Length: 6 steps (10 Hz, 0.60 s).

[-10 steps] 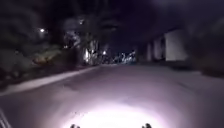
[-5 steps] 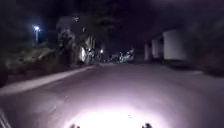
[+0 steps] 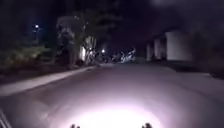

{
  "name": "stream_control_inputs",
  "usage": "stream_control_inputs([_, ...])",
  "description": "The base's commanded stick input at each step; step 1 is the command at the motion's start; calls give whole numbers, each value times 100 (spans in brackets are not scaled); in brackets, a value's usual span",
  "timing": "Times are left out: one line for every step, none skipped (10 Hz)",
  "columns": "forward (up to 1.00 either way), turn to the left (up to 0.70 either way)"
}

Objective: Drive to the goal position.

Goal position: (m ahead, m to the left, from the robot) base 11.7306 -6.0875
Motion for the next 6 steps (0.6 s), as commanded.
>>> stream_control_inputs([85,0])
stream_control_inputs([85,0])
stream_control_inputs([85,0])
stream_control_inputs([85,0])
stream_control_inputs([85,0])
stream_control_inputs([85,0])
